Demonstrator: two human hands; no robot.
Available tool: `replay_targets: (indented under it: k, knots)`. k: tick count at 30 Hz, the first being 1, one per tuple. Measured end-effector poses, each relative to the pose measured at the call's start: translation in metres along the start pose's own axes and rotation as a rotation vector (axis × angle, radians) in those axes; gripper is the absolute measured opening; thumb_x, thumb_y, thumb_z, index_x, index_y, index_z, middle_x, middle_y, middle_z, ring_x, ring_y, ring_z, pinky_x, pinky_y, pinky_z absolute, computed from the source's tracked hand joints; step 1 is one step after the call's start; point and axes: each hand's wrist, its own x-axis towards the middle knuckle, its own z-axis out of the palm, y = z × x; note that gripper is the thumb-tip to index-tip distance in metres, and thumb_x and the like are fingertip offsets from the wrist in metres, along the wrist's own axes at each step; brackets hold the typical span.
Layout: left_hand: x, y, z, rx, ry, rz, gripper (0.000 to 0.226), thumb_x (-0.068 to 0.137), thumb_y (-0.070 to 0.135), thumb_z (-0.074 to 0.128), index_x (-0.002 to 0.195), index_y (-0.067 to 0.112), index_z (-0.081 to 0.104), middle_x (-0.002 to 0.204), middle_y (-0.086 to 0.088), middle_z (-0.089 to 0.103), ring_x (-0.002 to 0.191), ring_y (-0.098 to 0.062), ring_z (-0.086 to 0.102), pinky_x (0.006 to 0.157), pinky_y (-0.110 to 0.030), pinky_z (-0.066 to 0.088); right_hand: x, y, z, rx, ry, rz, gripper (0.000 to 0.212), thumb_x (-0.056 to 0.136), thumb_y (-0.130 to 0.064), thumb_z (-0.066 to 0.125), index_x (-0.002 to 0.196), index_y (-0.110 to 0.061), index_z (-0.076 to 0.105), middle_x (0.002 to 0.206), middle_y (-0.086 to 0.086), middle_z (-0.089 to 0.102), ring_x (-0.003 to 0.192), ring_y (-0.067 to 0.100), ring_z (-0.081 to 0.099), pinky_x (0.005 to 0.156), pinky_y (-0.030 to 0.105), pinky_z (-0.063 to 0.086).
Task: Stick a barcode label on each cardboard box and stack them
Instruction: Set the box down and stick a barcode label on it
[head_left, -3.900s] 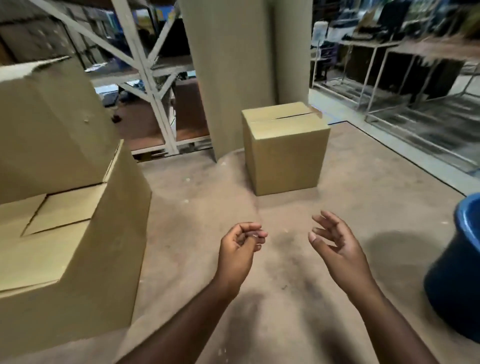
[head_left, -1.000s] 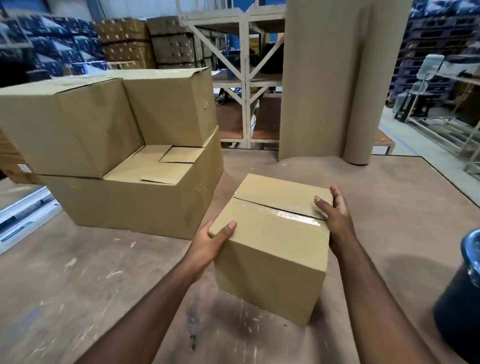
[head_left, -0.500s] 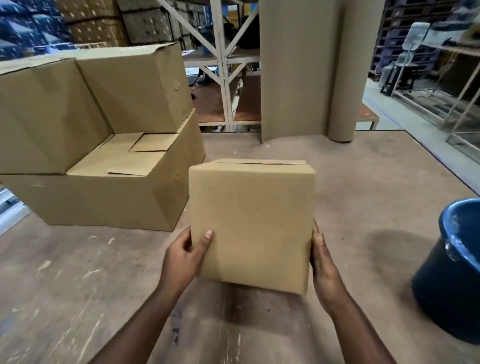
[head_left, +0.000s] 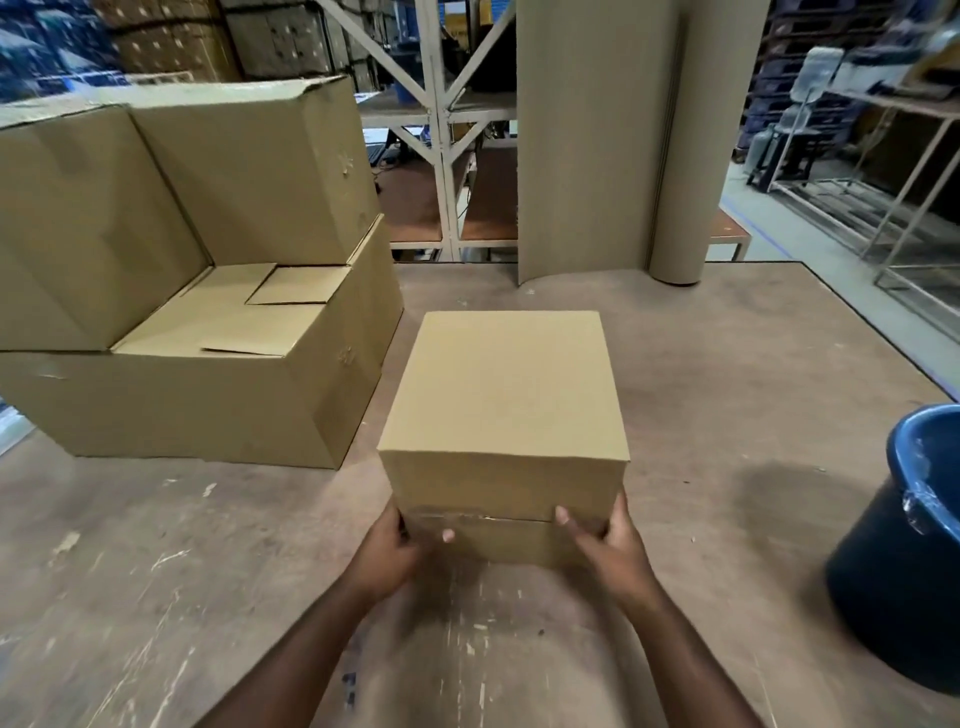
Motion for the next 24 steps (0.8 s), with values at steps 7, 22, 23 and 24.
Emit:
replay_targets:
  k: [7,22,23,24]
  knots:
    - [0.004,-0.023,0.004,-0.038,0.003,-0.028,0.063,0.083,0.035,0.083,0.138,0.027,0.053,0.126,0.015,0.07,0.117,-0.008,0.066,0.099,-0.04,0.056,0.0,0.028,0.009,-0.05,0.072,0.074,0.113,0.052,-0.078,0.088,0.147,-0.032,0.048,0.124,-0.016,0.073,0.114,0.006,0.07,0.087,0.017,0.055]
    - [-0.04,0.037,-0.03,-0.107,0.285,0.291,0.071,0.084,0.026,0.082,0.147,0.036,0.052,0.135,0.026,0.062,0.124,0.0,0.061,0.102,-0.026,0.05,-0.034,-0.041,0.032,-0.342,0.591,-0.331,0.058,0.086,-0.063,0.066,0.139,-0.042,0.058,0.118,-0.015,0.069,0.107,0.005,0.065,0.078,0.04,0.058]
    - [-0.039,0.041,-0.031,-0.11,0.305,0.297,0.07,0.083,0.033,0.084,0.146,0.037,0.054,0.137,0.02,0.063,0.127,-0.003,0.06,0.105,-0.032,0.049,-0.036,-0.048,0.032,-0.382,0.615,-0.363,0.056,0.088,-0.065,0.065,0.139,-0.041,0.06,0.113,-0.017,0.068,0.1,0.004,0.064,0.076,0.038,0.056]
    - [-0.037,0.046,-0.031,-0.132,0.316,0.305,0.068,0.081,0.037,0.084,0.144,0.035,0.056,0.136,0.017,0.065,0.127,-0.005,0.06,0.107,-0.036,0.048,-0.035,-0.052,0.031,-0.415,0.628,-0.378,0.058,0.088,-0.068,0.063,0.139,-0.04,0.061,0.108,-0.017,0.067,0.094,0.004,0.062,0.075,0.035,0.055]
